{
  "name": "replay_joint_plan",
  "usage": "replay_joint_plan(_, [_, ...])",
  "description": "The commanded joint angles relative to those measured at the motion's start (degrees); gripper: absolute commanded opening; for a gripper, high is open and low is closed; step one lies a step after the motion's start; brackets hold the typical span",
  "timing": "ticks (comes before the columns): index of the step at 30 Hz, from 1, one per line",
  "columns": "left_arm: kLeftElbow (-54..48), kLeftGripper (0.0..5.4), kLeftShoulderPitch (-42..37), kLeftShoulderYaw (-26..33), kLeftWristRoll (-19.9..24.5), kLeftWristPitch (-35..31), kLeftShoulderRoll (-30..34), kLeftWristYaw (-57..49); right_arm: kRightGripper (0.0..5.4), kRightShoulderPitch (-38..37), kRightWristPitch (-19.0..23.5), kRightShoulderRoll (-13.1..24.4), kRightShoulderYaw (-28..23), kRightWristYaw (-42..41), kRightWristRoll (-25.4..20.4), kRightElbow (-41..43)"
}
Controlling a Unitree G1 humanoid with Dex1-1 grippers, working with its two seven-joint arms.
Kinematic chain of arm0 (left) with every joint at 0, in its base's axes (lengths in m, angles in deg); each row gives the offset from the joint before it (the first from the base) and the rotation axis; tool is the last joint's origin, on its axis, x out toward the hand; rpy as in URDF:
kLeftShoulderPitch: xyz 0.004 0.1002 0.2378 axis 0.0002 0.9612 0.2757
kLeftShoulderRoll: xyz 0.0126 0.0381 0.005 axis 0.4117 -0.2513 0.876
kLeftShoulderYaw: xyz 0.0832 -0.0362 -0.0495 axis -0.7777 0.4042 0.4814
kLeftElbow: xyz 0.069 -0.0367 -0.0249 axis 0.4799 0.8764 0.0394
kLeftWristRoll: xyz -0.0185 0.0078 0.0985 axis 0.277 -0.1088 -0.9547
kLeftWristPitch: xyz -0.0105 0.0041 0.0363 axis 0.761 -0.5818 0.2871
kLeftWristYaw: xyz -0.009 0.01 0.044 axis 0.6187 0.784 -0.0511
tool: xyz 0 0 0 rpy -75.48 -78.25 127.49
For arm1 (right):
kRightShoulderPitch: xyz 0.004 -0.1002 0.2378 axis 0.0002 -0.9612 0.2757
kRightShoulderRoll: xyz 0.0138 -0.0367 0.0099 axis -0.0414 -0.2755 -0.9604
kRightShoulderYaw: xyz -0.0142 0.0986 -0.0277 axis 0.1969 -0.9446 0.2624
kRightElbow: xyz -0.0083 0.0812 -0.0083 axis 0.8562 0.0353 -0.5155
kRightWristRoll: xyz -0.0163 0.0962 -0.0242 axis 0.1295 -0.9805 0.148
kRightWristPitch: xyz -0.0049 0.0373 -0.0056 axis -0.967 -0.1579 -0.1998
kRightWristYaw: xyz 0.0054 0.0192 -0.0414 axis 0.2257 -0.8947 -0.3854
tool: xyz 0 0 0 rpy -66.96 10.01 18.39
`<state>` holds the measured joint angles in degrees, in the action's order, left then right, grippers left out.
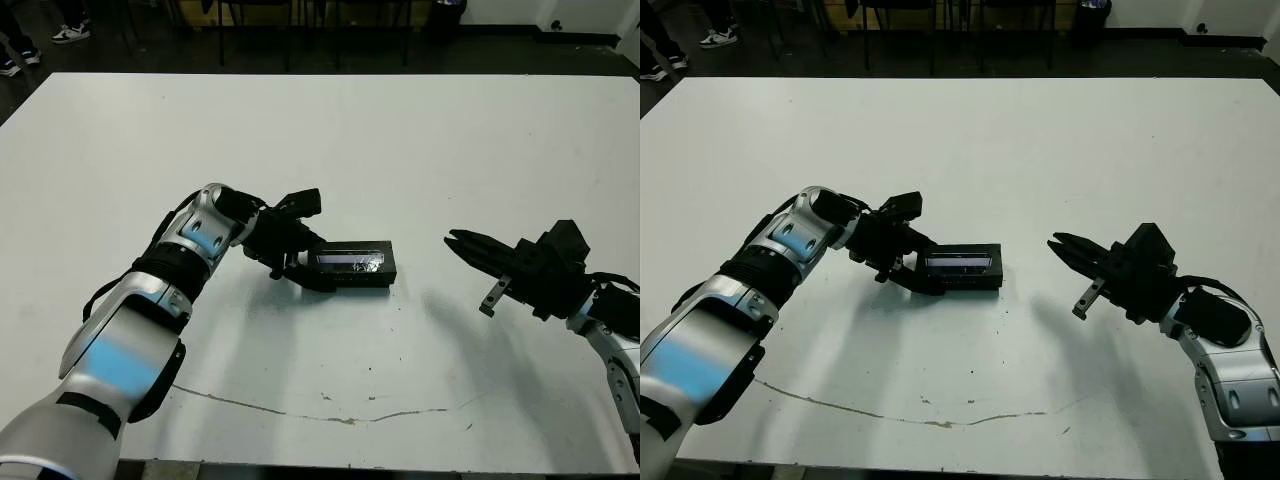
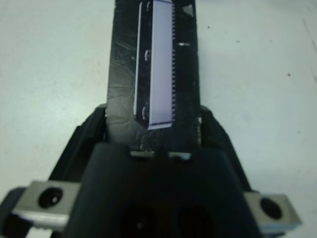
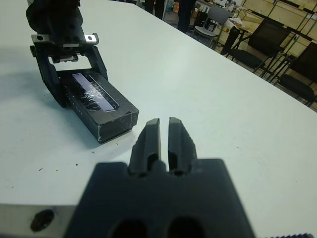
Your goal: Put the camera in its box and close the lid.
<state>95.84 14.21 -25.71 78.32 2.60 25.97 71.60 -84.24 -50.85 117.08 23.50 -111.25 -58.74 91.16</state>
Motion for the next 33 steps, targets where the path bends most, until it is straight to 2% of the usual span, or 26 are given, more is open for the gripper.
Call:
replay_joint_plan(1, [-0.6,2.76,2.8,-4.3,-4.2,-2.2,-1.7,0.0,0.00,-1.0,0.5,0.8,0.2,0.5,0.9,0.5])
replay_joint_plan(8, [-3.9,2.76,3.7,-6.3,-4.6,-2.3,1.5,2.4,0.00,-1.1,0.1,0.2,0.1,-0.4,-0.1,-0.3])
replay_joint_plan(18, [-6.2,2.76,6.3,-5.2,-3.3,-0.2,4.8,1.5,0.00,-1.4,0.7,0.0,0.5,0.0,-0.3,0.1])
replay_joint_plan(26, [-4.6,4.18,7.4,-5.6,-4.8,8.5,6.8,-0.9,0.00,-1.8,1.7,0.3,0.4,0.1,-0.6,1.0])
replay_joint_plan(33, [-3.3,5.38,8.5,-4.6,-4.4,10.5,8.3,-1.8,0.00,-1.9,2.1,0.5,0.4,0.0,-0.7,1.6])
